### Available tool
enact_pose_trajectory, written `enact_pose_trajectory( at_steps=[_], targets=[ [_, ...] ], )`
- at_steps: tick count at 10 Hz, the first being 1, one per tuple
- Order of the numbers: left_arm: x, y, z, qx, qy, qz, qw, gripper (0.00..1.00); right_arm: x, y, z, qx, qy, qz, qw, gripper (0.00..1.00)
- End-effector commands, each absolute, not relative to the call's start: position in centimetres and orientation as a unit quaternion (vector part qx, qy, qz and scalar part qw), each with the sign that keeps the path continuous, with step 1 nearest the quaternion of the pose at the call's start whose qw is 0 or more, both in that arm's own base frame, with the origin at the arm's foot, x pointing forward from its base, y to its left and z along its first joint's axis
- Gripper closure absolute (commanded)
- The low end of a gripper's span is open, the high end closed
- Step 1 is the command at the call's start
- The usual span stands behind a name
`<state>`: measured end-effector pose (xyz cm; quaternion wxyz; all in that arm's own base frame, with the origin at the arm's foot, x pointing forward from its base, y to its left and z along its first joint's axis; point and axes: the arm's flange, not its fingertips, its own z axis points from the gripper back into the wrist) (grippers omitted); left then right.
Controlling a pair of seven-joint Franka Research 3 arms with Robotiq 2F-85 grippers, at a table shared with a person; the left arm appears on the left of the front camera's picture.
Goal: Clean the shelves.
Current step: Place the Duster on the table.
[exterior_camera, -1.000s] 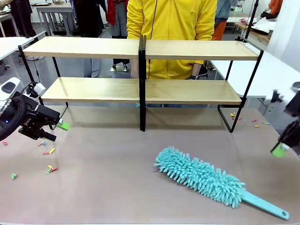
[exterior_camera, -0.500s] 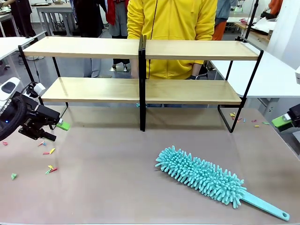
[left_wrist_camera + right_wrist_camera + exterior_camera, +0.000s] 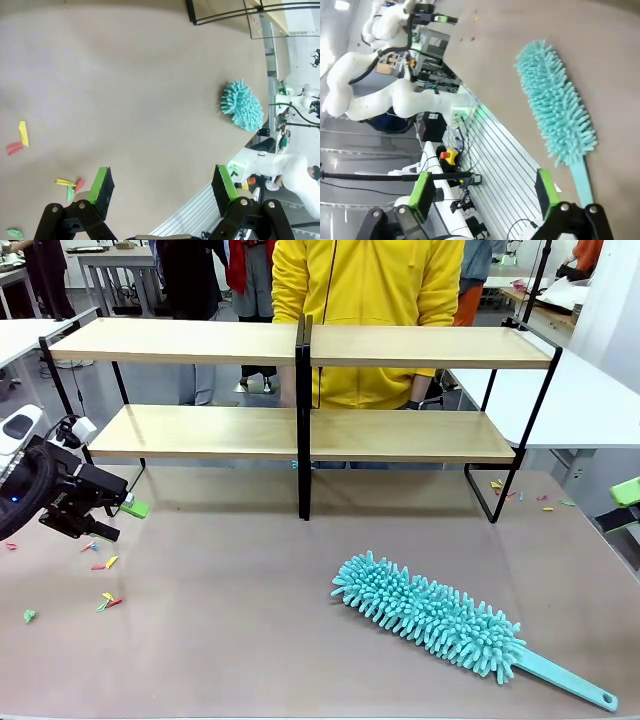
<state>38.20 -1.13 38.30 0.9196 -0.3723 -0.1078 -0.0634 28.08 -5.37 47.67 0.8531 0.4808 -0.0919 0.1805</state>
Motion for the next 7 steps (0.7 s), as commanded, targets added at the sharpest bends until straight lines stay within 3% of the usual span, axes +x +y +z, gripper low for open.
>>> enact_pose_trajectory(
  at_steps=[1,7],
  targets=[
    [37.94,-1.23,38.28,-0.379,-0.108,-0.066,0.917,0.0,28.77,-5.48,47.27,0.455,-0.098,0.185,0.866,0.0],
    [37.94,-1.23,38.28,-0.379,-0.108,-0.066,0.917,0.0,28.77,-5.48,47.27,0.455,-0.098,0.185,0.866,0.0]
  ],
)
